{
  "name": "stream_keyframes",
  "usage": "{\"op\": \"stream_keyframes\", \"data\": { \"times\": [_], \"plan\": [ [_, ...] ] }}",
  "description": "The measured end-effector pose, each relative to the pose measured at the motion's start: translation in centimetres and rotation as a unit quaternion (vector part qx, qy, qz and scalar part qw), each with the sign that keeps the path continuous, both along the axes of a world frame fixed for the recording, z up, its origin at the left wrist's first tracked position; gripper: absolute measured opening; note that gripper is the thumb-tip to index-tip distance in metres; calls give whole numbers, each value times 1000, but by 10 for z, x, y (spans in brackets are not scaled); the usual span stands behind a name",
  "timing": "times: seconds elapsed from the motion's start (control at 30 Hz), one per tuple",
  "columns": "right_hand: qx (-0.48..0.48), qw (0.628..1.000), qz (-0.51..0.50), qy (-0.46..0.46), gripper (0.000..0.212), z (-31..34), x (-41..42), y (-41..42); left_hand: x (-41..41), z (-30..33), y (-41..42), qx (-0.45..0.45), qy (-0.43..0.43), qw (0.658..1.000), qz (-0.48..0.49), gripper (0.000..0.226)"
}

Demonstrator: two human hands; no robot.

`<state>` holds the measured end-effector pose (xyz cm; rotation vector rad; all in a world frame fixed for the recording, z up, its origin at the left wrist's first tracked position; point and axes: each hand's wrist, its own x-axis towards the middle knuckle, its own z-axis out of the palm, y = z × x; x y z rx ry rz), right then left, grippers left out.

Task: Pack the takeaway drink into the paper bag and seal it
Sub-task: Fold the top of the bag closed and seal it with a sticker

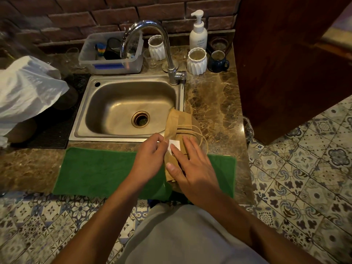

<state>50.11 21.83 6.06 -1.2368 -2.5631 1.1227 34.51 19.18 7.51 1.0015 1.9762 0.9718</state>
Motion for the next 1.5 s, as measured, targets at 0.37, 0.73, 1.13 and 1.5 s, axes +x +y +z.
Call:
{"op": "stream_keyframes", "data": {
  "times": [0.37,0.73,1.13,1.5],
  "plan": [
    [1,999,-10,-52,83,-1,13,-2,0,-3,-3,5,52,998,-46,24],
    [21,999,-33,-26,85,-9,1,-3,3,-4,-6,3,76,995,-72,24],
    [-5,999,-46,9,88,-1,-4,-10,3,-5,0,10,57,996,-67,24],
    [-9,998,-66,6,96,-9,-7,-3,3,-9,9,36,80,993,-80,26]
  ]
}}
